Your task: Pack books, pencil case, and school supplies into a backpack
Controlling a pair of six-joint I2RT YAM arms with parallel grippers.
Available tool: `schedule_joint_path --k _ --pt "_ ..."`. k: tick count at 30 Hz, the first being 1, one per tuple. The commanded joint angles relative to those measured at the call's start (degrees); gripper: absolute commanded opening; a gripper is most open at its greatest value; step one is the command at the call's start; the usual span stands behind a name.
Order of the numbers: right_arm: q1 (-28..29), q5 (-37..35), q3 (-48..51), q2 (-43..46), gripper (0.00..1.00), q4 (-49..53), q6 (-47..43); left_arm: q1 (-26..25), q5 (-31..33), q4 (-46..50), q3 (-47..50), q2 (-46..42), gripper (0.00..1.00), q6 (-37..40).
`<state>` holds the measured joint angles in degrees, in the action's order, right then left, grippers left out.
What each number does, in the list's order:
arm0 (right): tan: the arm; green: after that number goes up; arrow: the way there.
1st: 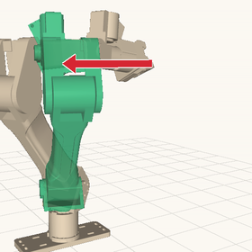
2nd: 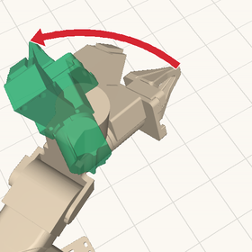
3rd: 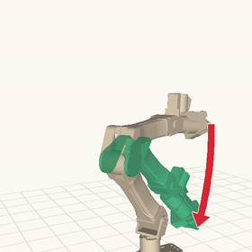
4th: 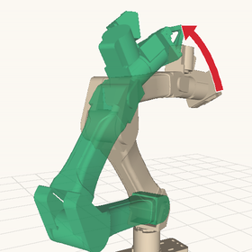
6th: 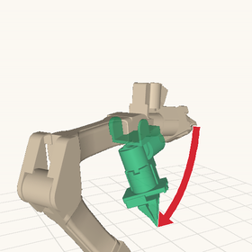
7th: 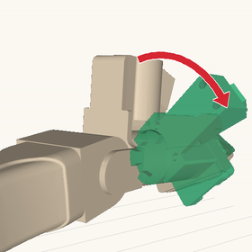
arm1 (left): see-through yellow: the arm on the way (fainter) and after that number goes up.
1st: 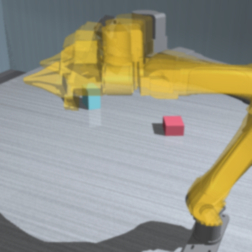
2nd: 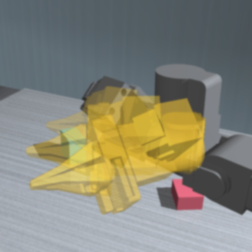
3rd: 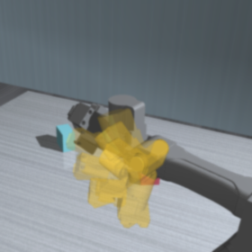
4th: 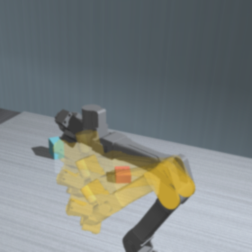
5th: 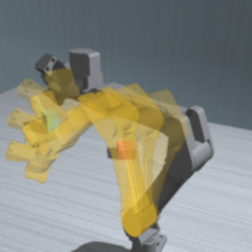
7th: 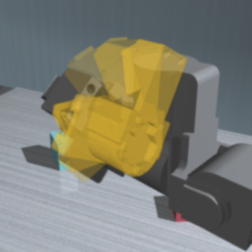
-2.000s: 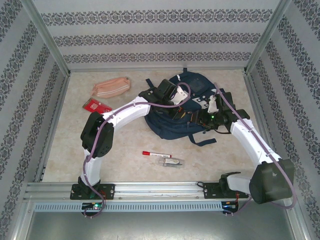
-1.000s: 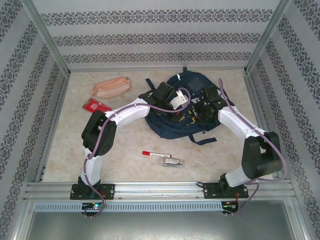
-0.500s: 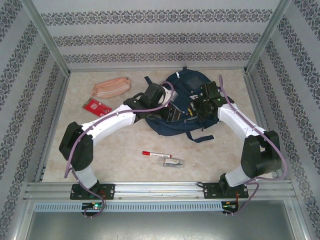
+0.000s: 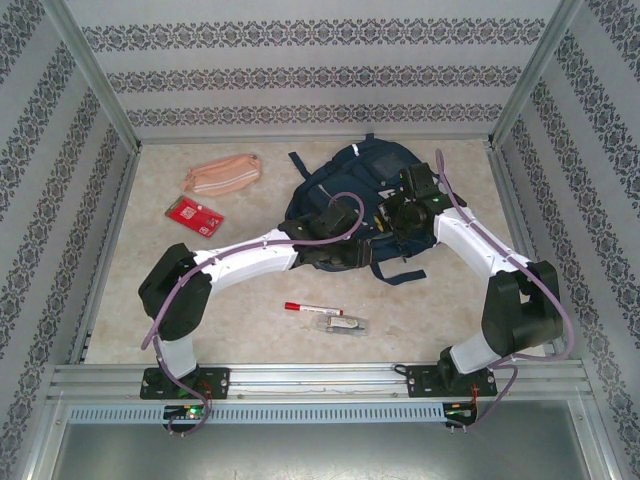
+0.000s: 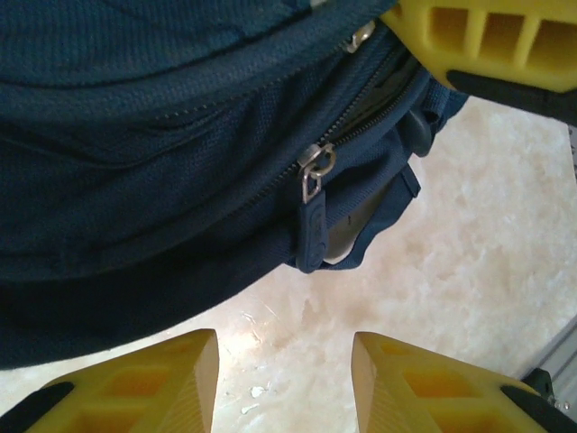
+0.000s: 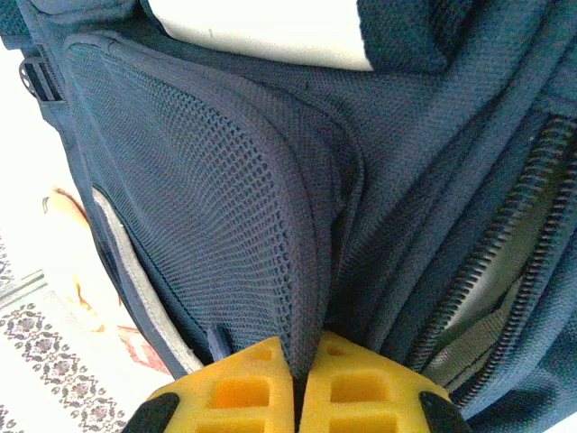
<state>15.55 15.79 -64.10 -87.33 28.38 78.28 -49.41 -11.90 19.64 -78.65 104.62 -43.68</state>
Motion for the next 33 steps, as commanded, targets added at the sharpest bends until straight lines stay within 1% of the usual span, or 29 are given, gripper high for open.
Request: schedule_joint_path --k 1,8,14,18,21,22,25,26,28,31,32,33 --pt "1.05 0.53 -2.12 0.67 0.00 -3.55 -0.15 -0.38 2.28 -2.71 -2.70 0.67 0.41 -1.12" --pt "1.59 0.11 -1.66 0.78 0.00 -4.28 0.11 -0.93 4.78 -1.18 -6.44 3.10 0.38 -0.40" --pt "1.85 0.05 -1.34 1.18 0.00 -4.73 0.42 -1.25 8.60 0.49 -8.51 6.82 0.37 -0.23" --pt "2.02 0.86 -1.98 0.84 0.00 -4.64 0.28 -1.31 9.16 1.02 -9.19 8.57 0.35 -1.56" --pt "2.20 0.08 -1.52 1.58 0.00 -4.59 0.35 -1.31 9.85 1.53 -9.02 9.33 0.34 -3.05" --pt "2.18 -0.19 -1.47 1.71 0.00 -4.59 0.38 -1.31 9.80 1.42 -8.98 9.42 0.32 -3.28" --pt "2.11 0.02 -1.91 1.63 0.00 -4.22 0.05 -1.31 8.34 -1.45 -7.70 9.04 0.18 -3.45" --pt "2.12 0.12 -1.99 1.72 0.00 -4.28 0.02 -1.31 7.52 -3.02 -7.08 8.94 0.15 -3.26" --pt "2.12 -0.29 -1.61 2.20 0.00 -4.15 0.16 -1.31 6.90 -3.66 -7.10 8.99 0.14 -2.95" --pt "1.82 -1.47 -1.03 2.78 0.00 -3.93 0.08 -1.30 6.35 -2.13 -7.92 8.73 0.06 -2.13" --pt "1.56 -1.44 -1.24 2.73 0.00 -3.71 -0.12 -1.31 6.37 -1.97 -7.54 8.38 0.02 -1.94" --pt "1.31 -1.27 -1.50 2.62 0.00 -3.48 -0.56 -1.31 6.30 -2.41 -6.80 7.87 0.00 -1.59"
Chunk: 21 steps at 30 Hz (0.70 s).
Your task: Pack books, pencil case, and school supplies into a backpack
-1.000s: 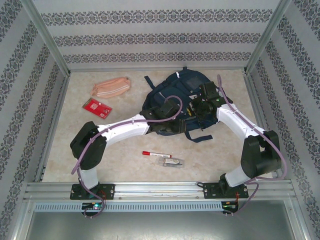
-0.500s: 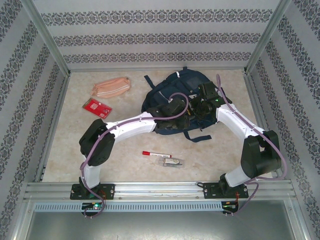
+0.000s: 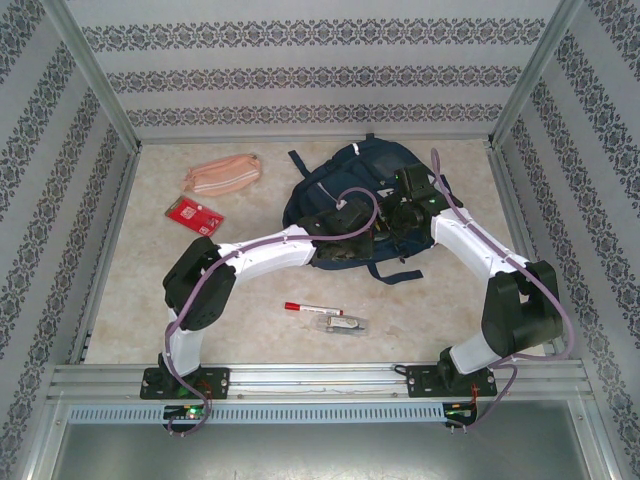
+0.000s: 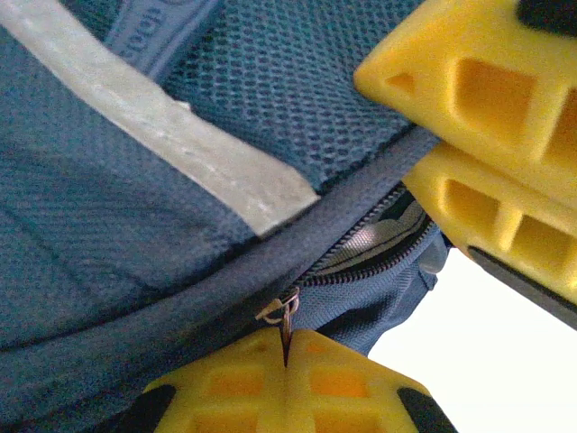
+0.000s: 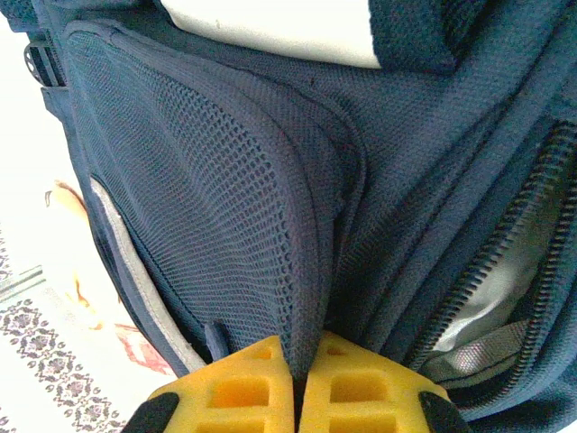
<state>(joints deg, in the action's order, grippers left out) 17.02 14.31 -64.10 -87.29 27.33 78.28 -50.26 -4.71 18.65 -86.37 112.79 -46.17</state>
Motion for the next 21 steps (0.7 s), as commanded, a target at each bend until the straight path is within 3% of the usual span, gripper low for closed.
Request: schedule_joint_path --k 1,9,13,16,19,21 --pt "-0.38 0.28 -1.69 2.56 0.00 -2.17 -0.87 -0.45 -1.14 -1.72 1.57 -0.86 0.00 1.04" --pt "-5.77 1.50 -0.05 4.01 0.00 -2.29 -9.29 2.62 3.03 0.76 9.47 -10.67 0.00 9.09" --pt "-10.41 4.27 2.57 5.46 0.00 -3.55 -9.70 6.20 -1.59 -3.08 15.81 -14.99 0.00 20.82" --pt "-13.97 6.69 2.80 5.10 0.00 -3.53 -11.30 7.02 -0.49 -3.32 18.73 -18.51 0.00 28.85" --pt "-16.92 10.78 1.95 2.56 0.00 -3.56 -13.69 7.11 -1.73 -5.18 20.43 -19.83 0.00 33.42" --pt "-18.39 13.46 1.49 0.81 0.00 -2.94 -14.53 7.04 -6.46 -5.47 19.28 -18.60 0.00 34.31"
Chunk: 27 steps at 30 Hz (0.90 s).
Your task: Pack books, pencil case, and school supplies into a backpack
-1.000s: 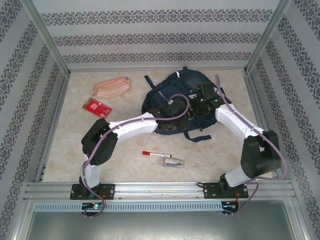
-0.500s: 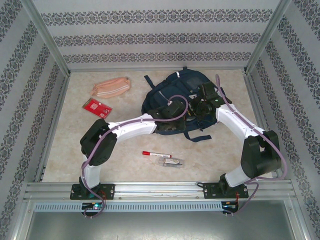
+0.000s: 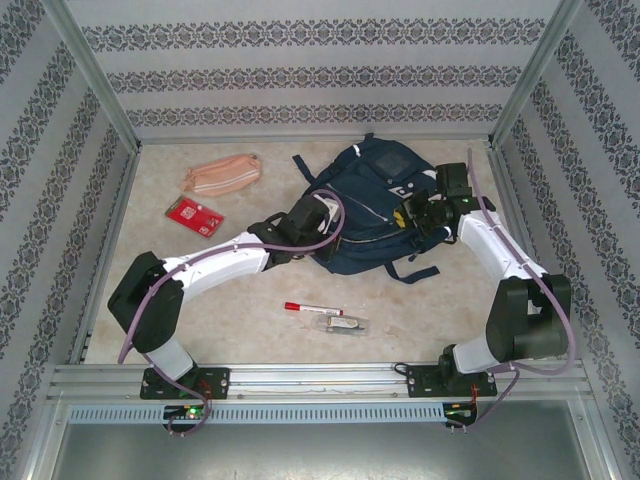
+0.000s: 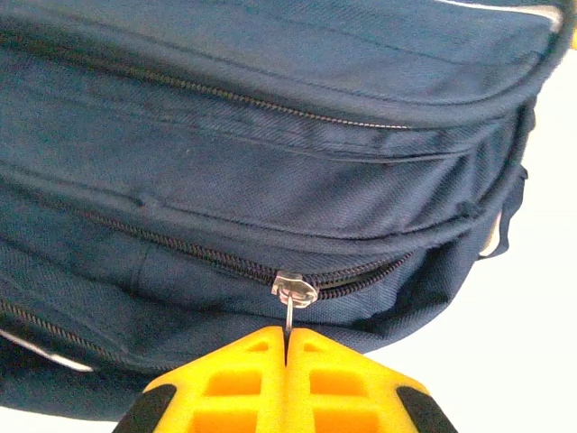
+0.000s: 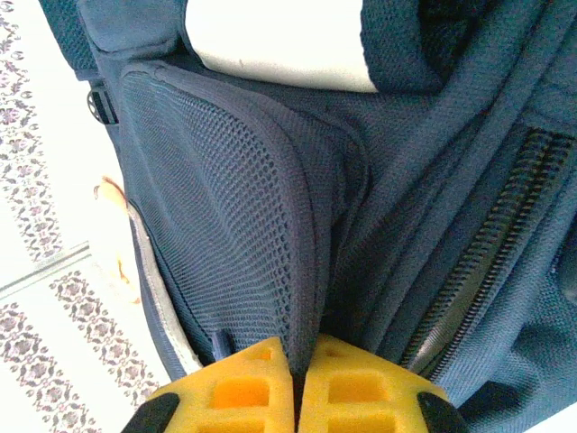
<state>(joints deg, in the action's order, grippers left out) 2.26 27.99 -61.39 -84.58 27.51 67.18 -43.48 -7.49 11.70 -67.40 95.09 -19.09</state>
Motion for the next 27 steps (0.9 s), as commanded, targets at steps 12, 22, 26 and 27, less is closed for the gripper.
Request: schedule_joint_path --k 12,22,26,27 --pt "3.47 -14.10 6.28 17.22 0.65 11.21 -1.11 -2.56 -14.47 -2.26 -6.67 2.97 0.00 3.45" --pt "14.29 -14.26 9.40 12.56 0.66 1.82 7.60 -0.46 -6.32 5.56 -6.15 4.40 0.41 -0.73" --pt "14.85 -17.04 7.46 7.91 0.58 0.80 5.93 -0.46 -6.15 6.47 -6.52 5.58 0.44 -2.97" --pt "14.88 -17.75 7.16 6.79 0.56 0.79 5.78 -0.46 -5.68 6.49 -6.56 5.63 0.44 -3.53"
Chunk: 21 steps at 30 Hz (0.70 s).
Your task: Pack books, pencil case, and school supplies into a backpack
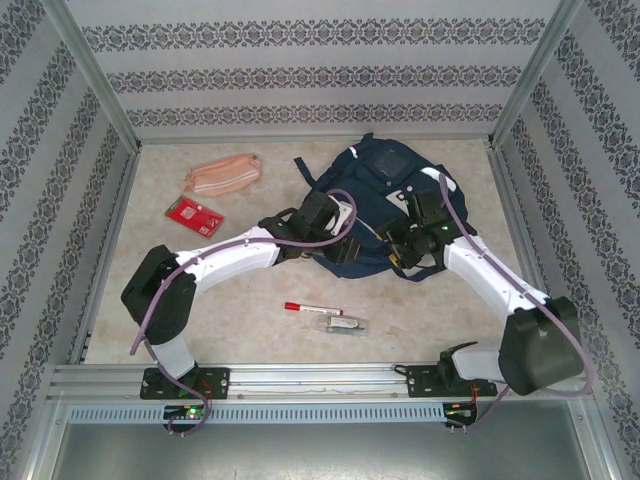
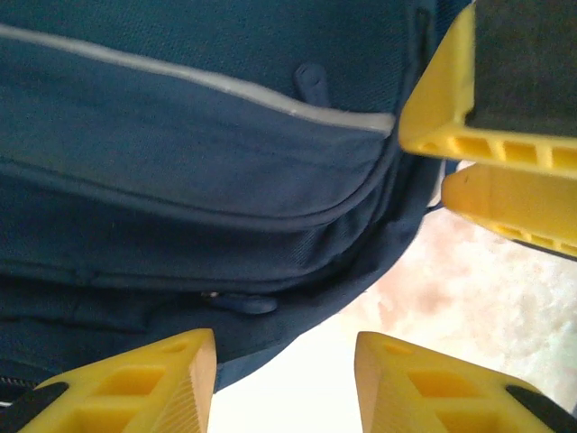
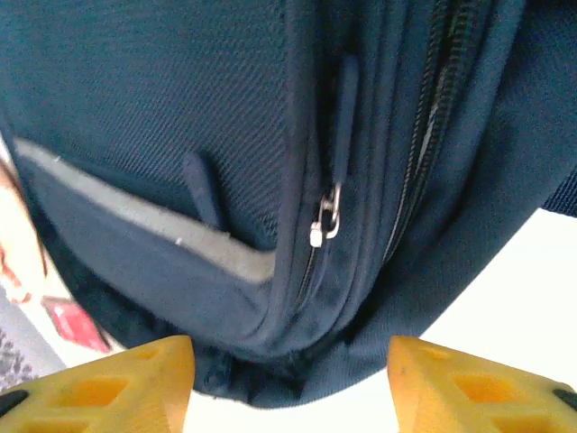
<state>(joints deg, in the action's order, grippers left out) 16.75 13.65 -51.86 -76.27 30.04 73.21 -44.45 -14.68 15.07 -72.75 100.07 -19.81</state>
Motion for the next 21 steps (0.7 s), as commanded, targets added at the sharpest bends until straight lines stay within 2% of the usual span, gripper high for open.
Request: schedule_joint_path --k 1,5,7,10,13,14,15,17,18,21 --pt "0.39 -3.63 -2.61 -2.60 0.52 -2.25 -0.17 0.50 1.67 2.72 -1.01 0.65 0.45 -3.29" --pt "0.85 -3.23 -3.40 -5.72 0.41 -4.25 -0.18 0.55 1.23 2.38 -1.30 1.50 0.49 -3.69" --pt "1.39 -4.09 -3.73 -6.69 0.32 -4.40 -0.17 0.59 1.38 3.82 -2.44 1.96 0.52 -3.50" --pt "1.53 -4.12 -4.30 -8.15 0.26 -4.13 -0.09 0.88 2.27 4.19 -2.84 1.74 0.56 -3.51" --pt "1.69 -4.60 -5.13 -8.88 0.27 -3.39 -0.05 1.99 2.22 4.80 -3.35 1.57 0.57 -3.40" --pt "1.77 -5.08 -5.35 -9.14 0.32 -2.91 0.24 2.36 2.11 5.24 -3.65 1.48 0.57 -3.38" --pt "1.79 -5.74 -5.55 -9.52 0.42 -2.10 0.71 2.71 1.99 5.67 -3.96 1.23 0.57 -3.15" --pt "1.97 -5.94 -5.51 -10.24 0.43 -1.90 1.92 2.96 1.72 5.78 -4.07 0.60 0.58 -2.25" --pt "2.05 -5.60 -5.35 -10.67 0.38 -2.67 2.38 3.05 1.47 5.55 -3.85 0.35 0.58 -1.52" --pt "2.23 -5.76 -4.74 -10.60 0.08 -5.02 2.90 3.05 1.14 5.60 -4.04 0.48 0.58 0.03"
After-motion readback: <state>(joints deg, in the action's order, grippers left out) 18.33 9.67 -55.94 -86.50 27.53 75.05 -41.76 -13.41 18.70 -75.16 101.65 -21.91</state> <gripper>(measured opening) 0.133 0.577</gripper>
